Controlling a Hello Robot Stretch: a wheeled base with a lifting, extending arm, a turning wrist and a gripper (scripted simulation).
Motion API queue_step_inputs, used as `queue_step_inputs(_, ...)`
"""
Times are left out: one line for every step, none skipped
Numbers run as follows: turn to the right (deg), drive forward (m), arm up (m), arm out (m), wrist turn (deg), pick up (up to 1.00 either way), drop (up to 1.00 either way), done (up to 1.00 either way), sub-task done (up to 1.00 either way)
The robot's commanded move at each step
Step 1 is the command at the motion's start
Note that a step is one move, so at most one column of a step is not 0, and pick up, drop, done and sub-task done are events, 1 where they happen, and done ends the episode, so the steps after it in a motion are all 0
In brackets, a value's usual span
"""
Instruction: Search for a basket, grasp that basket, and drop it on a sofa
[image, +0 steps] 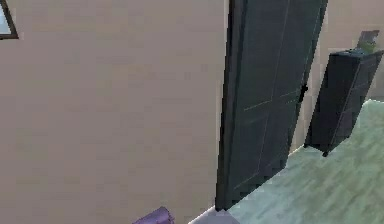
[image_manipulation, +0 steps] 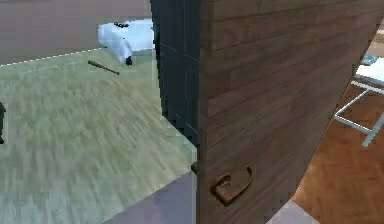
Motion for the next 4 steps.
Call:
queue_step_inputs(42.0, 0.0, 0.0, 0.0, 0.0, 0.0, 0.0, 0.0, 0.0)
queue_step_inputs(0.0, 0.55, 0.0, 0.0, 0.0, 0.0, 0.0, 0.0, 0.0)
queue_step_inputs(21.0, 0.0, 0.0, 0.0, 0.0, 0.0, 0.0, 0.0, 0.0)
queue_step_inputs(3.0, 0.0, 0.0, 0.0, 0.0, 0.0, 0.0, 0.0, 0.0)
